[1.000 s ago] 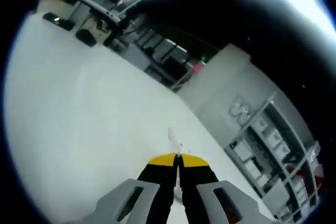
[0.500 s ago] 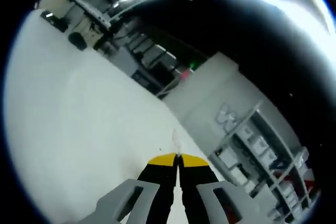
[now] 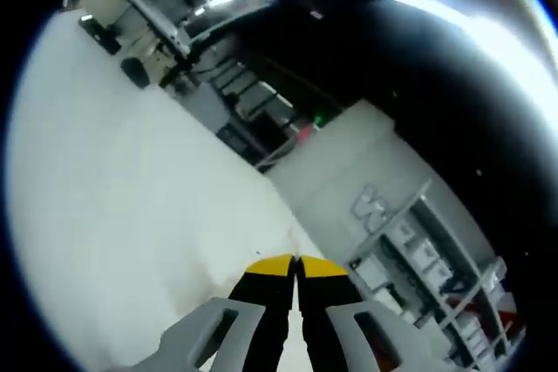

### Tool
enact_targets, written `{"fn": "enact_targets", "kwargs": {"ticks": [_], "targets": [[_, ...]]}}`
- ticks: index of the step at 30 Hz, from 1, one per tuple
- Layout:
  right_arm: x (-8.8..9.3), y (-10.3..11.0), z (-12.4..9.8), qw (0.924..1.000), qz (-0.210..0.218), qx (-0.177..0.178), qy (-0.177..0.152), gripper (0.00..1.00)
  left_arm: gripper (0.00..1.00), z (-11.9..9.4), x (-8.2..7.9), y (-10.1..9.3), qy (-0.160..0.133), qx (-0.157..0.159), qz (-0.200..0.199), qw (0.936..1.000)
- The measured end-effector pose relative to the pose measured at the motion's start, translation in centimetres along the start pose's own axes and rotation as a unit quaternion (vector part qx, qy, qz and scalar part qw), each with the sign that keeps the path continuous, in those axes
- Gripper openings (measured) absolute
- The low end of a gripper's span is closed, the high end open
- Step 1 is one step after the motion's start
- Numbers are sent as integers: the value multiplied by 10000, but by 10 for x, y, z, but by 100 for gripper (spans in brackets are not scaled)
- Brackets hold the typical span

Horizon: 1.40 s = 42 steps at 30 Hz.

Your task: Open the resealable bag by pulling the two sides of the seal apart until the entire bag opening is separated and visibly accessible.

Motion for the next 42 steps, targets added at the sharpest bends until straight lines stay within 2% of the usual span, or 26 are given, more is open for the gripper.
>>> {"fn": "enact_targets", "kwargs": {"ticks": [42], "targets": [[-27, -9, -43, 9989, -122, -18, -462, 0, 96, -5, -4, -5, -73, 38, 23, 10000]]}}
Point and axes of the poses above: the point that each gripper's makers call its tool centre point, and the gripper's own axes: z roughly forward along the fingers, y roughly to its left, x roughly out of its underside, the point moved 10 cm from there along -z, roughly backward along the fingers, and after that the axes turned 1 degree about x, right-handed, at the moved point
